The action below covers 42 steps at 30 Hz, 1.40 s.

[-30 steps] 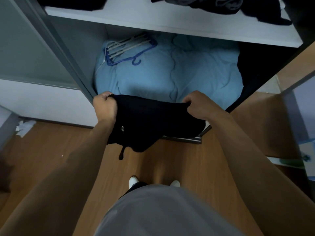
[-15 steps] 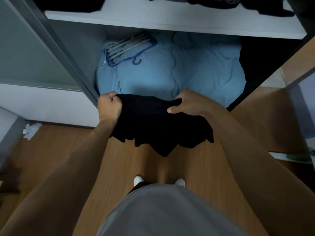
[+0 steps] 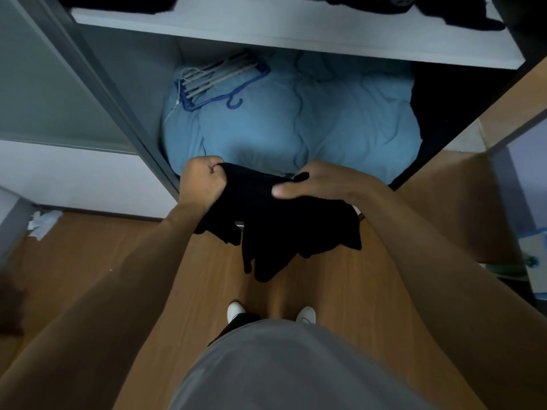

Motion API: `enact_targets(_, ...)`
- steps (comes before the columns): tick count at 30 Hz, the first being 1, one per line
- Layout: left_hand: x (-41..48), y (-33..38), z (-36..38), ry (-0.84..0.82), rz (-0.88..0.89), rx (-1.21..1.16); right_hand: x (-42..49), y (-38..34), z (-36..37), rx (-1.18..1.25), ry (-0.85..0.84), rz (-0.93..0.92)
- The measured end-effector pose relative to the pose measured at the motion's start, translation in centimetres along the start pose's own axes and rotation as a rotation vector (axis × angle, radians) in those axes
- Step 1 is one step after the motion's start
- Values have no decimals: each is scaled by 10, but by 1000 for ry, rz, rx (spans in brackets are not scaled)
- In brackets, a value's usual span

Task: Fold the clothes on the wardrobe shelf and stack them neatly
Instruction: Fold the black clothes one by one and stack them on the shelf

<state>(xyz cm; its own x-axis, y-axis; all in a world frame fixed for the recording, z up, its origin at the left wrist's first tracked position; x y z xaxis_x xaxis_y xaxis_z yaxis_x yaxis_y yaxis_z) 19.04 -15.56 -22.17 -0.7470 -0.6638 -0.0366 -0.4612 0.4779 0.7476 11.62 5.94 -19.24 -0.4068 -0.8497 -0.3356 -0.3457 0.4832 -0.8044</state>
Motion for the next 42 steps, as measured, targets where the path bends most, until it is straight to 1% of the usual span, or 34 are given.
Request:
enact_targets(2, 1, 5, 4, -34, 27, 29, 4, -11, 4, -142, -25, -100)
enact_targets(6, 7, 19, 25, -158, -8, -24, 5, -35, 5, -180, -17, -235)
enact_targets(9, 6, 25, 51, -331, -83, -112, 5, -46, 3, -190, -26, -266)
enact_targets(13, -11, 23, 81, -564, -193, -180, 8, -45, -3, -193, -1, -251)
enact_targets(15, -19, 15, 92, -645, -304, -201, 10, -44, -8, -204, 43, -249)
enact_targets(16, -25, 12, 93, -670, -378, -258, 12, -43, -12, -195, 79, -245)
enact_targets(17, -31, 9, 93, -694, -467, -378, 13, -42, -17, -175, 124, -239)
enact_targets(19, -45, 7, 94, -773, -540, -590, 17, -37, -29, -122, 233, -213)
enact_targets(20, -51, 7, 94, -806, -528, -619, 20, -33, -36, -101, 286, -191)
enact_targets(21, -55, 7, 94, -841, -503, -597, 21, -32, -42, -92, 334, -169)
enact_targets(23, -61, 14, 95, -912, -347, -469, 25, -30, -48, -92, 392, -134)
enact_targets(24, -62, 17, 95, -912, -284, -409, 27, -29, -51, -81, 417, -124)
enact_targets(25, -58, 24, 94, -861, -260, -397, 26, -30, -54, -49, 461, -126)
enact_targets(29, -42, 36, 87, -661, -336, -546, 11, -11, -76, 310, 759, -143)
enact_targets(30, -40, 37, 85, -635, -355, -575, 5, 3, -78, 356, 800, -97)
enact_targets(31, -39, 38, 84, -618, -373, -594, -2, 19, -75, 389, 812, -9)
enact_targets(33, -37, 42, 83, -595, -394, -627, -18, 57, -47, 479, 759, 215)
enact_targets(34, -36, 43, 84, -581, -407, -645, -25, 76, -27, 558, 713, 297)
enact_targets(36, -35, 45, 85, -557, -428, -681, -33, 103, 19, 772, 600, 359)
enact_targets(38, -34, 45, 87, -528, -458, -696, -32, 112, 50, 946, 529, 344)
enact_targets(39, -33, 44, 86, -504, -475, -692, -30, 115, 54, 965, 559, 313)
enact_targets(40, -33, 43, 86, -481, -488, -688, -28, 117, 51, 929, 633, 271)
enact_targets(42, -30, 39, 84, -452, -496, -693, -28, 115, 33, 704, 802, 194)
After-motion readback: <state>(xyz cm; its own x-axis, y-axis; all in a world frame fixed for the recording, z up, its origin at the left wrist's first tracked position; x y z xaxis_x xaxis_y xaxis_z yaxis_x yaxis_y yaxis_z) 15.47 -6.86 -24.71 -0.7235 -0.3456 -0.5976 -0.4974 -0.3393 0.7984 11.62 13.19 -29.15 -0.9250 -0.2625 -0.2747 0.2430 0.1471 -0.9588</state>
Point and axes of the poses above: each hand's wrist, its own x-axis towards the middle knuckle, its own z-axis out of the palm, y = z × x, the point moved 7 cm from there along x, towards the middle knuckle, and after that the axes turned 15 degrees about -z, right-handed, at the moved point
